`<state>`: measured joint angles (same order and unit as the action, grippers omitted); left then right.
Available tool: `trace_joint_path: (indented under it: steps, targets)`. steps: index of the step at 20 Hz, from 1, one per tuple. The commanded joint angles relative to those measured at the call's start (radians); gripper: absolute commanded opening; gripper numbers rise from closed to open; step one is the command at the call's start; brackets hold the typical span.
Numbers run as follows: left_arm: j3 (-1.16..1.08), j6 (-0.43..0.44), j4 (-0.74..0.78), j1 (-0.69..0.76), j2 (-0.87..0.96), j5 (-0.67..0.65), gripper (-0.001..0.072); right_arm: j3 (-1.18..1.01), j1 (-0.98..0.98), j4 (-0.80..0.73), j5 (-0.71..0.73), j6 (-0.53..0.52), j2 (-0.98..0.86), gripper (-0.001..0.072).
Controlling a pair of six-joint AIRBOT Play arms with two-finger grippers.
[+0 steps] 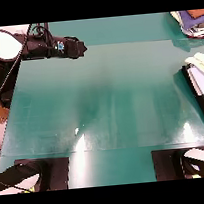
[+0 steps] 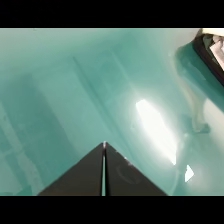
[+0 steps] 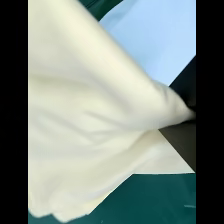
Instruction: Fold the shirts.
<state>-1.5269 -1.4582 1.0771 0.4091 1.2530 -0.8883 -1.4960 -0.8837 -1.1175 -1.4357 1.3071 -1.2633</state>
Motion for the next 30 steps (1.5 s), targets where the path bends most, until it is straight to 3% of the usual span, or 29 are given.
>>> trace_joint_path:
  steps: [1, 3, 4, 5, 6, 9, 12, 15, 17, 18, 22, 23, 30]
  targets:
    - [0.0, 0.01, 0.0, 0.0, 0.001, -0.011, 0.0026, 0.157, -0.068, -0.065, -0.005, 0.001, 0.07, 0.0062]
    - [0.0, 0.026, 0.0, 0.0, 0.001, -0.02, 0.0026, 0.203, -0.096, -0.066, -0.01, 0.0, 0.084, 0.0102]
    - [0.0, 0.026, 0.0, 0.0, 0.001, -0.025, 0.0026, 0.217, -0.109, -0.075, -0.014, 0.0, 0.087, 0.0199]
    - [0.0, 0.026, 0.0, 0.0, 0.001, -0.03, 0.0027, 0.22, -0.118, -0.091, -0.018, 0.001, 0.087, 0.0379]
    - [0.0, 0.027, 0.0, 0.0, 0.001, -0.035, 0.0026, 0.219, -0.129, -0.089, -0.019, 0.001, 0.087, 0.0494]
    - [0.0, 0.026, 0.0, 0.001, 0.001, -0.037, 0.0026, 0.173, -0.138, -0.068, -0.021, 0.002, 0.087, 0.0514]
    - [0.0, 0.026, 0.0, 0.0, 0.001, -0.037, 0.0027, 0.082, -0.069, 0.062, 0.02, 0.002, 0.087, 0.0509]
    - [0.0, 0.026, 0.002, 0.0, 0.001, -0.033, 0.0027, 0.007, 0.114, 0.234, 0.046, 0.002, 0.087, 0.0508]
    - [0.0, 0.026, -0.002, 0.0, 0.001, -0.037, 0.0026, -0.021, 0.28, 0.253, 0.07, 0.001, 0.087, 0.0506]
    - [0.0, 0.026, -0.003, 0.0, 0.001, -0.035, 0.0027, -0.031, 0.368, 0.252, 0.084, 0.001, 0.087, 0.0477]
    - [0.0, 0.026, -0.005, 0.0, 0.001, -0.035, 0.0027, -0.033, 0.641, 0.251, 0.158, -0.057, 0.087, 0.0078]
    - [0.0, 0.026, -0.005, 0.0, 0.001, -0.035, 0.0027, -0.033, 0.689, 0.251, 0.166, -0.078, 0.087, 0.0016]
    - [0.0, 0.026, -0.005, 0.0, 0.001, -0.035, 0.0027, -0.033, 0.788, 0.251, 0.178, -0.085, 0.087, 0.0016]
